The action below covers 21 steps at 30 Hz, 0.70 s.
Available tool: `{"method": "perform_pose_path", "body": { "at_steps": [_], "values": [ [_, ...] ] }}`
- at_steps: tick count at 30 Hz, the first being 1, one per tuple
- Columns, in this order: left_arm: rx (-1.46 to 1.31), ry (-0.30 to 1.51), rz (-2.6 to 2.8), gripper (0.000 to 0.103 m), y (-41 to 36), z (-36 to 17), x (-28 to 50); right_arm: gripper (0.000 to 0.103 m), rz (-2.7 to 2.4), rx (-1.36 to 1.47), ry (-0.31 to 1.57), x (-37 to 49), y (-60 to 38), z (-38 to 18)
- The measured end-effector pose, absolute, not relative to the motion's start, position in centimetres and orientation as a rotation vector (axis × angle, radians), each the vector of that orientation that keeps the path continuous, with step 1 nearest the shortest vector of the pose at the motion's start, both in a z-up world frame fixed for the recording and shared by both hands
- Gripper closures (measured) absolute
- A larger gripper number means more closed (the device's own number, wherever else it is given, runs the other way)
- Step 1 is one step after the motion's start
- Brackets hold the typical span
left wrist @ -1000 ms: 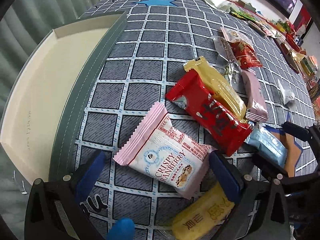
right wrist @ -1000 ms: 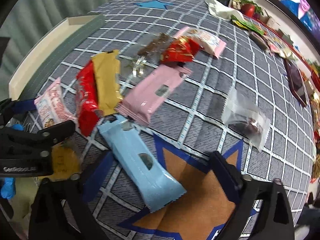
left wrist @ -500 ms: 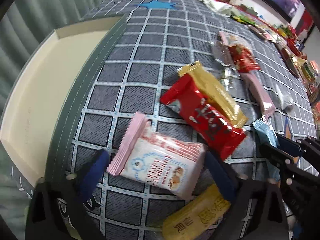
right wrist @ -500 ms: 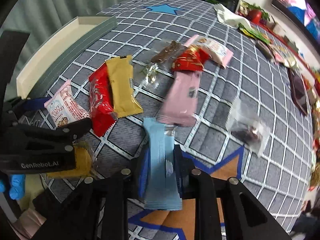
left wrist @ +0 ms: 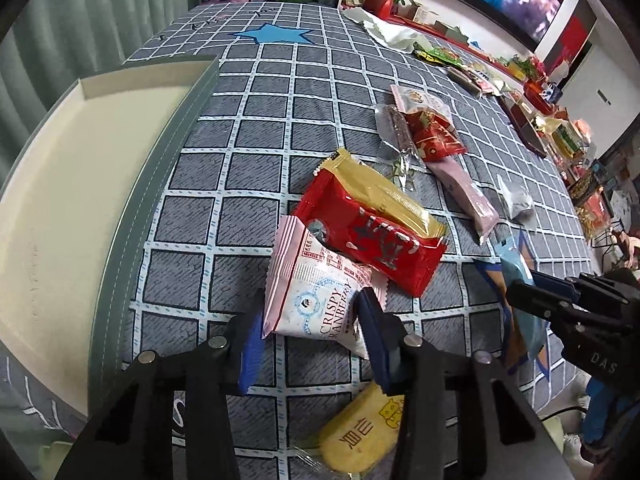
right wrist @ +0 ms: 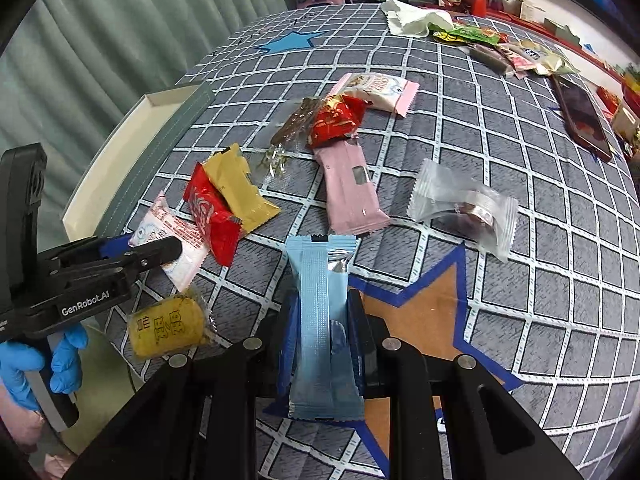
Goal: Organize snacks
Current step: 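Grasp the pink Crispy Cranberry bar with left tool while right tool grasps light-blue bar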
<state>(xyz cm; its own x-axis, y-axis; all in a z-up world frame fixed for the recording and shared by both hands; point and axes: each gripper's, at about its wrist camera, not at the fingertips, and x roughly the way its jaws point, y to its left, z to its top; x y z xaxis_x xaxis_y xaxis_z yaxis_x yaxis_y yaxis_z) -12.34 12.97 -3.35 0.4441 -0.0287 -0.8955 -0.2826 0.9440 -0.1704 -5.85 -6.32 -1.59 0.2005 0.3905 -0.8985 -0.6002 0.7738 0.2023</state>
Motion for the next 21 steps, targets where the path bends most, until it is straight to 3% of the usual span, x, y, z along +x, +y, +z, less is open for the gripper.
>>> {"method": "perform_pose_path", "body": {
  "at_steps": [3, 6, 7, 8, 9, 21],
  "values": [
    [-0.351, 1.096, 0.177, 0.031, 13.5, -3.7, -12.2, 0.078, 0.694, -0.205, 1.189, -5.9, -6.5, -2.0],
    [-0.325, 1.085, 0.189, 0.031, 12.9, -3.8, -12.0, 0.078, 0.697, -0.196, 1.195, -5.8, -6.6, -2.2],
    [-0.303, 1.085, 0.190, 0.035, 12.6, -3.9, -11.8, 0.078, 0.694, -0.193, 1.198, -5.8, -6.5, -2.3],
    [-0.291, 1.079, 0.183, 0.048, 12.3, -3.8, -11.7, 0.078, 0.690, -0.190, 1.199, -5.8, -6.6, -2.4],
    [-0.304, 1.077, 0.156, 0.053, 12.3, -3.6, -11.7, 0.078, 0.687, -0.183, 1.199, -5.7, -6.6, -2.3],
    [-0.330, 0.981, 0.051, 0.081, 11.7, -0.8, -12.5, 0.078, 0.725, -0.128, 1.165, -5.8, -6.4, 0.8]
  ]
}}
